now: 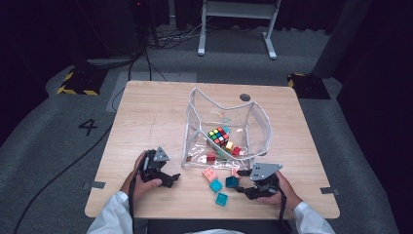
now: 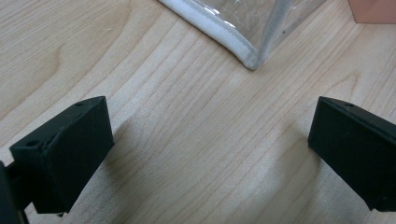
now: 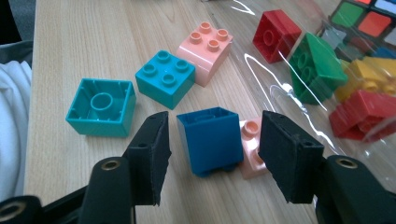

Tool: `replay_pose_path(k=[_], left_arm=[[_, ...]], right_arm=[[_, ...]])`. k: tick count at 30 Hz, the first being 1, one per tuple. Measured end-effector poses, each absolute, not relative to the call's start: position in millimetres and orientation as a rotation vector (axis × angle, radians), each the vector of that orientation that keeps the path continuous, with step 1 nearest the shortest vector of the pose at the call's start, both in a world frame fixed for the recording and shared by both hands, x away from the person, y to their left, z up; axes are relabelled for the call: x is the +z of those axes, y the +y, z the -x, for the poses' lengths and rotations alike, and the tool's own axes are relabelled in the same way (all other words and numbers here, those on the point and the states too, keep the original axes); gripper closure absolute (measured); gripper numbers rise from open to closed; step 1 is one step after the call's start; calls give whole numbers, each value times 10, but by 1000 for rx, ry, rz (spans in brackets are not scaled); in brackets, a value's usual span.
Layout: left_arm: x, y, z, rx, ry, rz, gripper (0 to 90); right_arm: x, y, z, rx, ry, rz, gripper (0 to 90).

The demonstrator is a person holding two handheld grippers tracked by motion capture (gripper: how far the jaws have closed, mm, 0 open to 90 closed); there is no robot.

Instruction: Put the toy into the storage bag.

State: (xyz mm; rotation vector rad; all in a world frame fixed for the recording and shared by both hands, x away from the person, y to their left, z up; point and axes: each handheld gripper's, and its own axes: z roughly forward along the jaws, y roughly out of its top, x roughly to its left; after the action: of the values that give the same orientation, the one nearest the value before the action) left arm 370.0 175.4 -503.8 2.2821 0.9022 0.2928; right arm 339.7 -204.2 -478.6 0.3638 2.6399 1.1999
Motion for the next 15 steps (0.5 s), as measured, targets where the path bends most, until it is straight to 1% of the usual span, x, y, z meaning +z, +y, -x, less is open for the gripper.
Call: replay_pose_path(k=[11,15], left_arm=[[-5037,1755,-3701,290,901,-2284,1],[-5036,1755,-3700,290,902,-2283,1]], right_arm=[[-4820,-1877,-3400,1179,2677,-372,431],[-4837,-1842,-3396,1173,2687,-350,465]])
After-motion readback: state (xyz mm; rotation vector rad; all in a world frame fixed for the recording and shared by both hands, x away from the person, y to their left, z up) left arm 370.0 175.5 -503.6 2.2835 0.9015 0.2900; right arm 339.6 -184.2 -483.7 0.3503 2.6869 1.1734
